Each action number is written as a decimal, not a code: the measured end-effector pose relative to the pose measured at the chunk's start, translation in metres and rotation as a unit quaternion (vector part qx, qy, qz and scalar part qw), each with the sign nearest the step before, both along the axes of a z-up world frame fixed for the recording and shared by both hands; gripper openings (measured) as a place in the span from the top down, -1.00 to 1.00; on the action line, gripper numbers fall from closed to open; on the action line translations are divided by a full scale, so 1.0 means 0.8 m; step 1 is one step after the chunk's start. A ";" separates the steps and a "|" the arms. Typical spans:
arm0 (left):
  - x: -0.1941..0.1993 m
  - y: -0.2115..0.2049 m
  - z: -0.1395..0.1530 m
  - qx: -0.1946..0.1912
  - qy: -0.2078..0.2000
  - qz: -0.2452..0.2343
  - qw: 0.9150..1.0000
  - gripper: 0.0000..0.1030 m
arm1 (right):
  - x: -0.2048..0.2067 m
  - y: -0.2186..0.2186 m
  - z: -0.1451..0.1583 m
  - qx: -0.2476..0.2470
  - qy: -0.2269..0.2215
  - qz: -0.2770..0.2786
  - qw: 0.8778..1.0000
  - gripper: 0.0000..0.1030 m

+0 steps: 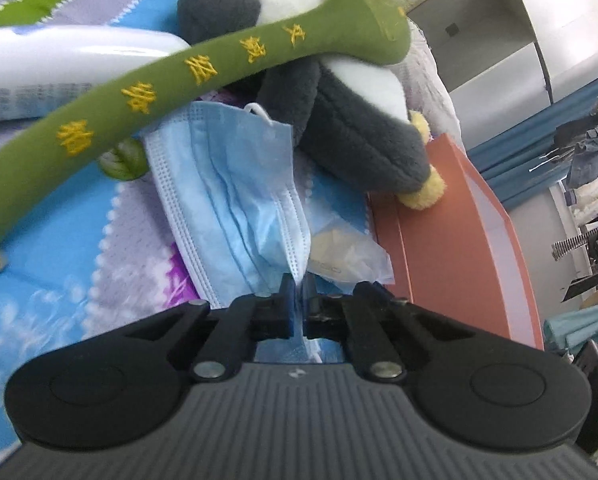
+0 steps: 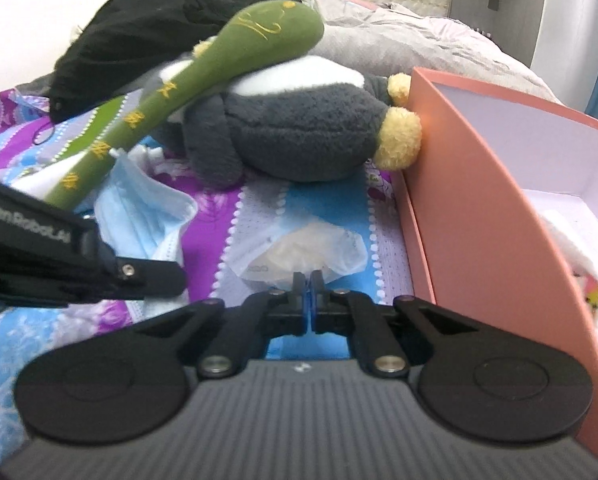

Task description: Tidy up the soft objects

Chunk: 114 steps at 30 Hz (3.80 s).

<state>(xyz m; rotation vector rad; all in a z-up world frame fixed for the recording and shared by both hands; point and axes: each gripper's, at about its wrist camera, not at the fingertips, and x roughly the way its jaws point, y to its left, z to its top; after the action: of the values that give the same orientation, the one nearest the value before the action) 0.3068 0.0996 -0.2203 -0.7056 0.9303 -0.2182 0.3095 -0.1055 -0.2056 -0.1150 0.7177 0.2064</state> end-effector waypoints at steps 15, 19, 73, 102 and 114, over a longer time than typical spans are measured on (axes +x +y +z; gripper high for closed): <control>-0.147 0.023 0.051 0.027 0.021 -0.048 0.998 0.92 | -0.119 -0.002 0.039 0.021 0.017 0.024 0.999 0.92; -0.180 0.028 0.039 0.047 0.038 -0.058 0.997 0.92 | -0.151 -0.004 0.039 0.031 0.041 0.023 0.998 0.92; -0.222 0.066 -0.022 0.066 0.042 0.082 0.993 0.62 | -0.154 0.040 0.007 -0.027 0.107 0.116 0.987 0.21; -0.239 0.022 0.055 0.155 -0.006 0.034 0.987 0.86 | -0.181 0.000 0.055 0.049 0.079 0.055 0.994 0.26; -0.244 0.005 0.115 0.171 -0.043 0.012 0.984 0.85 | -0.190 -0.019 0.102 0.068 0.040 0.042 0.996 0.26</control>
<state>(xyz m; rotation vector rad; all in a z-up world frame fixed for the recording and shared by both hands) 0.1115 0.1032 -0.1283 -0.3868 0.8495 -0.0632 0.1576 -0.1203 -0.1241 -0.0079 0.7761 0.3408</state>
